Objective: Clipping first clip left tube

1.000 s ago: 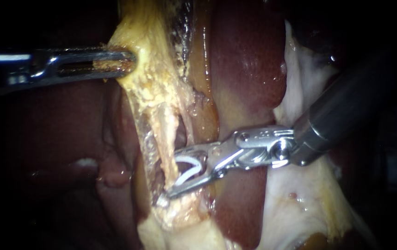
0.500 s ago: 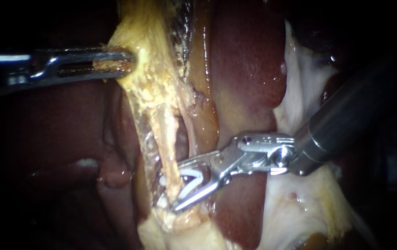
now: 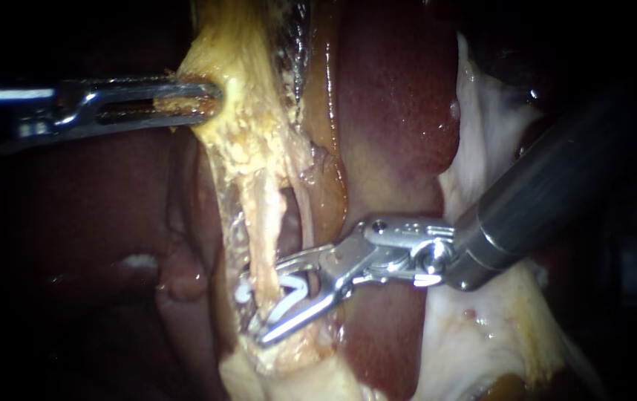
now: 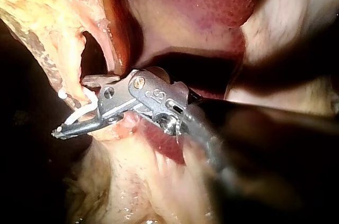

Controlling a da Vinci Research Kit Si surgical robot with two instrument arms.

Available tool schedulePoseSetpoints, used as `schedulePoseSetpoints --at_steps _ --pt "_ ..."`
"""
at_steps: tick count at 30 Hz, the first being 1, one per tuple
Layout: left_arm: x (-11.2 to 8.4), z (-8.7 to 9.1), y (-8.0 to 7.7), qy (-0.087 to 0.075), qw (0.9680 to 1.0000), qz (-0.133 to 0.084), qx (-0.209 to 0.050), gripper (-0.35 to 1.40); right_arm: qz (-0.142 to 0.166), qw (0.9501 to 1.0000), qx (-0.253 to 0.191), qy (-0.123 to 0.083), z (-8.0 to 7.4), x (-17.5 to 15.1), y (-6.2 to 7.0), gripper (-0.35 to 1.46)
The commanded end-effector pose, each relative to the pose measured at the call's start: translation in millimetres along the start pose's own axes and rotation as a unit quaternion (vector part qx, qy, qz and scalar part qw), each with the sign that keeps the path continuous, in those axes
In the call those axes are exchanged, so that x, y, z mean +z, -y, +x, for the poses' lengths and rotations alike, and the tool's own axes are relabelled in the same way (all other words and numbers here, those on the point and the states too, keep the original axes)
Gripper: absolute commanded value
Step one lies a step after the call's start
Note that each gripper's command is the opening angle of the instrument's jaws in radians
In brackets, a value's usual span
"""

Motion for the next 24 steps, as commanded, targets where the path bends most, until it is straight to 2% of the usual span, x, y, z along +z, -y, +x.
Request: schedulePoseSetpoints --at_steps 1,7,15,20,24 --pt "0.0 0.0 0.0 0.000 1.0000 0.000 0.000 -0.35 -0.001 1.0000 0.000 0.000 0.0 0.0 0.0 0.56" --pt "0.1 0.0 -0.2 0.000 1.0000 0.000 0.000 -0.35 0.011 0.9999 -0.003 0.001 -0.5 0.5 -0.1 0.55" --pt "0.4 0.2 -0.4 0.000 1.0000 -0.001 0.000 -0.35 0.039 0.9992 -0.006 0.001 -1.3 0.9 0.5 0.55" --pt "0.6 0.3 -0.5 0.001 1.0000 -0.002 0.001 -0.35 0.041 0.9992 -0.004 0.000 -1.3 1.3 0.3 0.53" --pt "0.7 0.4 -0.4 0.001 1.0000 -0.001 0.001 -0.35 0.031 0.9995 0.002 -0.003 -1.2 1.4 -0.1 0.52"
